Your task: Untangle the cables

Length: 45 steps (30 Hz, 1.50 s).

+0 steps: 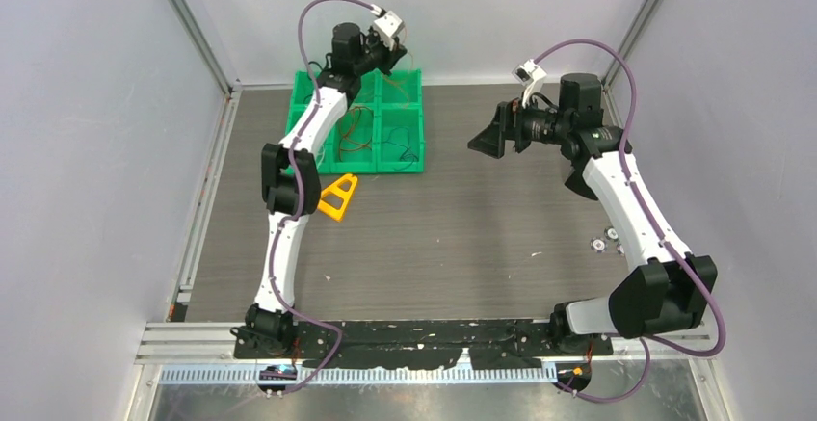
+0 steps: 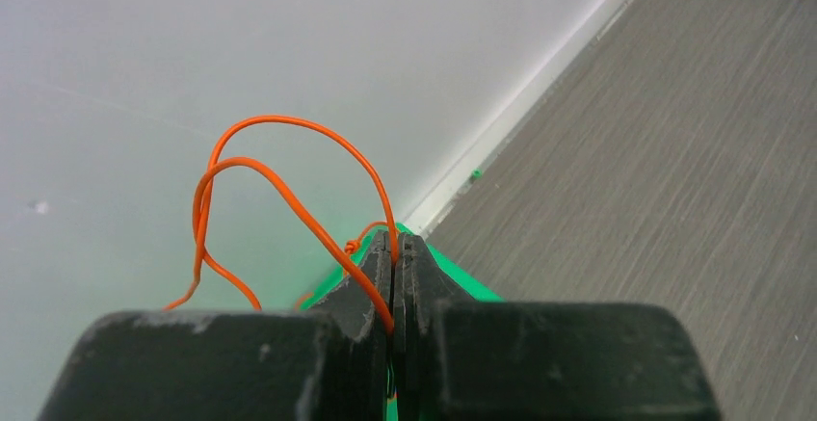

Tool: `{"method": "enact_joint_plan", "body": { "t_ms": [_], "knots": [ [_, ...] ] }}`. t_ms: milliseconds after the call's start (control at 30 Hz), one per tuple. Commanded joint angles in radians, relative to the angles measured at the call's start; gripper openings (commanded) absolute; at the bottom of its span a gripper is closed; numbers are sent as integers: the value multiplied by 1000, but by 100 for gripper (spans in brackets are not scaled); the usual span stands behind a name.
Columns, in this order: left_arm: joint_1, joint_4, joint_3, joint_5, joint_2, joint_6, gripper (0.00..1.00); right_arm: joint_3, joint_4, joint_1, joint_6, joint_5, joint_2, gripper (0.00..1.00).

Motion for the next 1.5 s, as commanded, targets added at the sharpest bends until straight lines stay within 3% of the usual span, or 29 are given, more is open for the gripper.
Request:
{"method": "enact_joint_plan", "body": {
  "t_ms": [0, 267, 533, 800, 900, 1000, 1133, 1300, 1467],
  "knots": [
    [2, 25, -46, 61, -36, 5, 0, 69, 6, -11, -7, -3, 33, 90],
    [-2, -63, -152, 69, -103, -49, 0, 93, 8, -24, -2, -15, 61, 90],
    [-4, -276, 41, -28, 12, -188, 0, 90, 5, -27, 10, -19, 68, 90],
    [-4, -291, 38, -21, 4, -204, 12, 93, -13, -31, 9, -23, 75, 90],
    [-4, -301, 37, -16, -6, -203, 31, 98, -11, -31, 16, -27, 81, 90],
    [-4, -308, 38, -18, -23, -200, 42, 98, -8, -31, 20, -34, 82, 90],
    [-4, -318, 38, -17, -47, -193, 45, 87, 6, -31, 30, -41, 76, 90],
    [-15, -400, 62, -6, -61, -142, 56, 76, 13, -31, 36, -46, 67, 90],
    [-19, -476, 76, 77, -70, -142, 56, 66, 13, -31, 37, -47, 56, 90]
  ]
}}
